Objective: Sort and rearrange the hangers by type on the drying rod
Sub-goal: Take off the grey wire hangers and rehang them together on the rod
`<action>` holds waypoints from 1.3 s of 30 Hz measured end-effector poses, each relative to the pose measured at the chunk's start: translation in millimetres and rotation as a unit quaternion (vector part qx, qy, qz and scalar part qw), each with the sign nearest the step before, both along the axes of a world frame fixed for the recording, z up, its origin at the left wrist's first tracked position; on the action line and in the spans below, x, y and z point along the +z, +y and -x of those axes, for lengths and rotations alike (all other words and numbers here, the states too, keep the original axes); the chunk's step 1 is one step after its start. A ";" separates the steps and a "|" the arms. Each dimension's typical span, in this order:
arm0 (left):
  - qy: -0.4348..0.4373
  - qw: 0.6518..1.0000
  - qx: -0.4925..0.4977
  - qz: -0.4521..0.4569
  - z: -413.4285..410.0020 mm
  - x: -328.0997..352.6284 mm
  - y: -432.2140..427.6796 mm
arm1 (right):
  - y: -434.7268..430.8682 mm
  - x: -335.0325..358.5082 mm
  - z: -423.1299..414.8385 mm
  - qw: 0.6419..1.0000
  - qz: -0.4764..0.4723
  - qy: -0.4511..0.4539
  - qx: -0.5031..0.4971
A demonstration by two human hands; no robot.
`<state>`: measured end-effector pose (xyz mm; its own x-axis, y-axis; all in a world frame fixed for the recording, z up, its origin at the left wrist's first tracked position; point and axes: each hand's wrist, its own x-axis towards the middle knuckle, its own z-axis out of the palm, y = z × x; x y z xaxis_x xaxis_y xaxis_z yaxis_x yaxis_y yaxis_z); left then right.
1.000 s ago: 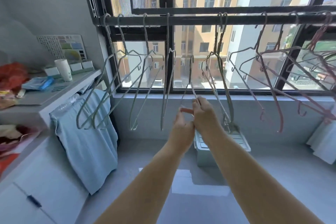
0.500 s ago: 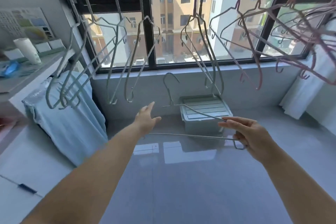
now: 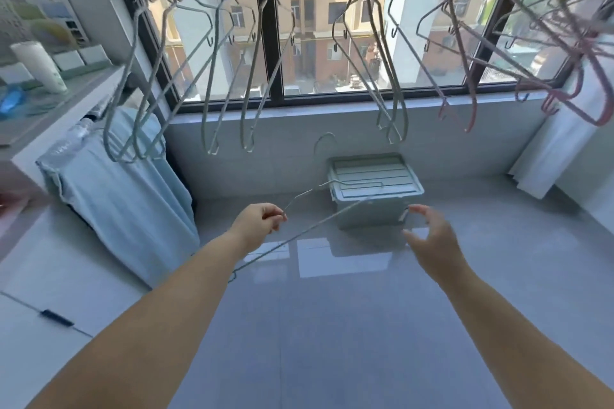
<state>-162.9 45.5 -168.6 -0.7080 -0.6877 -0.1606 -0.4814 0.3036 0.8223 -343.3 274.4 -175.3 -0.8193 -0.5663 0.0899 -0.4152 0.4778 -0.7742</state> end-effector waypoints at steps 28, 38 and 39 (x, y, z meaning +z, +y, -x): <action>0.346 0.929 0.067 -0.110 62.8 137.5 78.4 | -36.5 76.2 -106.0 0.965 0.225 0.009 0.138; 0.368 0.929 0.033 0.011 65.6 217.6 71.8 | -63.1 133.6 -92.9 0.951 0.260 0.107 0.130; 0.367 0.930 0.036 0.013 67.7 225.4 68.7 | -69.2 141.4 -89.7 0.953 0.251 0.111 0.129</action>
